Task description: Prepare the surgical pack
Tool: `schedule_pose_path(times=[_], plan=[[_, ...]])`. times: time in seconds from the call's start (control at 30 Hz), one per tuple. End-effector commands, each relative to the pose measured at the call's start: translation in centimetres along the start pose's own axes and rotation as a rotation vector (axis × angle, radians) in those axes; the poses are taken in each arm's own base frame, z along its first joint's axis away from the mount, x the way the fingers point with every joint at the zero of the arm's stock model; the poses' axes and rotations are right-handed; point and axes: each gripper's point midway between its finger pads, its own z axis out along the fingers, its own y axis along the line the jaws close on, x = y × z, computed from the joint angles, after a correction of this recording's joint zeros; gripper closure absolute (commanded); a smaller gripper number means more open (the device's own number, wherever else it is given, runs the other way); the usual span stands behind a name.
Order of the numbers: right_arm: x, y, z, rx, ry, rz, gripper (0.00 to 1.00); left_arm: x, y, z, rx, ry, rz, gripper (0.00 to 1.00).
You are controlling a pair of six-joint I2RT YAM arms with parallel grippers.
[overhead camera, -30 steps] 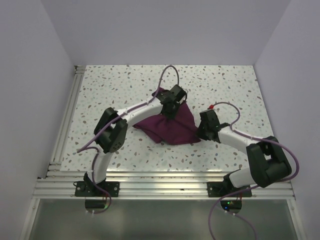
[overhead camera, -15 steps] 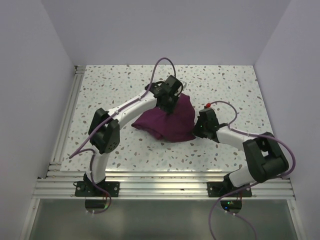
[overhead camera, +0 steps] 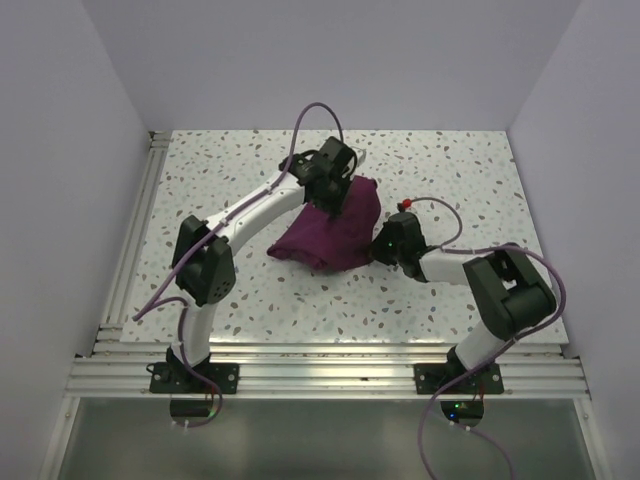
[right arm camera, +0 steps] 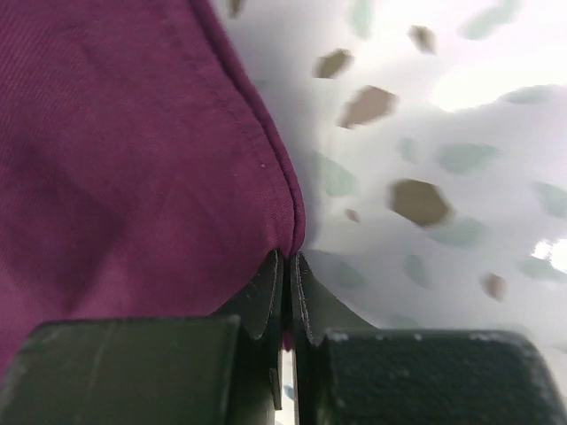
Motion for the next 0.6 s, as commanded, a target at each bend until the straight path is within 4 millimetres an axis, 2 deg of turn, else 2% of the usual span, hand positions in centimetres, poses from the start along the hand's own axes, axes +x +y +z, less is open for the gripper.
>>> schedule_pose_path(times=[0.0, 0.17, 0.3, 0.47, 0.53, 0.57], plan=[[0.2, 2.1, 1.6, -0.044, -0.025, 0.016, 1.00, -5.4, -1.2, -6.6, 0.091, -0.196, -0.023, 1.00], [0.8, 4.7, 4.1, -0.093, -0.042, 0.031, 1.00, -5.9, -0.9, -7.2, 0.108, -0.208, -0.032, 1.00], [0.9, 6.4, 5.3, -0.143, -0.095, 0.048, 1.00, -5.9, -0.8, -7.1, 0.114, -0.208, -0.033, 1.00], [0.6, 9.2, 6.1, -0.238, -0.179, 0.082, 1.00, -5.9, -1.1, -7.2, 0.132, -0.212, -0.031, 1.00], [1.2, 9.4, 6.8, -0.273, -0.176, 0.122, 1.00, -6.1, -1.1, -7.4, 0.136, -0.219, -0.032, 1.00], [0.5, 10.6, 6.5, -0.336, -0.202, 0.158, 1.00, -6.2, -1.1, -7.5, 0.137, -0.224, -0.032, 1.00]])
